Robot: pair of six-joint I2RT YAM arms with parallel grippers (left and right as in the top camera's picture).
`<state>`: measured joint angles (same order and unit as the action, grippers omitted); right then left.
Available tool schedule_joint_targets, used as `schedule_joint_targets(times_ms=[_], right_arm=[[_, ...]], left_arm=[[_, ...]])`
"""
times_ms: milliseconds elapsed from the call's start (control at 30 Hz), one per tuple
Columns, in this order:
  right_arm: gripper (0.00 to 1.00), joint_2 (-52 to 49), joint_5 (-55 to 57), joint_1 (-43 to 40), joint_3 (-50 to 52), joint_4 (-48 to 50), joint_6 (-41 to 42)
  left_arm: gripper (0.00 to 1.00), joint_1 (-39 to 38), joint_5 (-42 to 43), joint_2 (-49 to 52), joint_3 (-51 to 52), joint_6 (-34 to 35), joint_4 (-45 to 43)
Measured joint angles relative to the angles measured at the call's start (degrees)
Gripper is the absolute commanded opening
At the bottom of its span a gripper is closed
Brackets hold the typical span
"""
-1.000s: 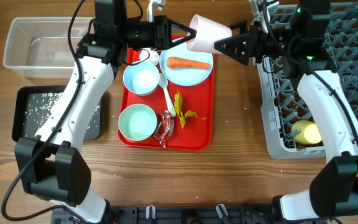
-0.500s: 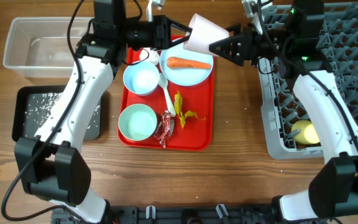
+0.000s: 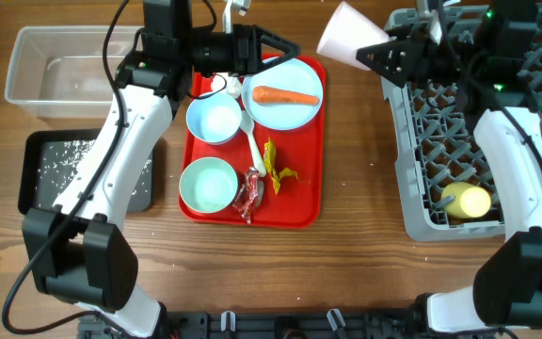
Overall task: Sort waste into correct bins and load items into the dishwasher rack
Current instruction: 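Place the pink cup in the dish rack beside the yellow cup with the right gripper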
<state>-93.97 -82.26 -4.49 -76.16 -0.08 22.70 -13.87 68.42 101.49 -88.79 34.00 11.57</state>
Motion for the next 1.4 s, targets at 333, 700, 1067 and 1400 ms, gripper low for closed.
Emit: schedule_joint_targets(times_ms=[333, 700, 1067, 1400], right_arm=[[0.49, -0.63, 31.39, -1.25, -0.04, -32.06, -13.77], [0.5, 3.52, 62.58, -1.75, -18.97, -67.8, -17.05], [0.51, 3.72, 74.12, -24.74, -21.4, -83.73, -15.17], [0.57, -0.04, 81.05, -31.01, -21.4, -89.07, -13.29]], left_arm=[[0.39, 0.0, -5.18, 0.0, -0.11, -0.48, 6.4], [0.34, -0.02, -37.62, -0.04, -0.5, -6.93, 30.1], [0.3, -0.02, -51.49, 0.04, 0.59, -8.44, 35.87], [0.25, -0.02, -54.05, 2.91, 7.76, -9.97, 34.49]])
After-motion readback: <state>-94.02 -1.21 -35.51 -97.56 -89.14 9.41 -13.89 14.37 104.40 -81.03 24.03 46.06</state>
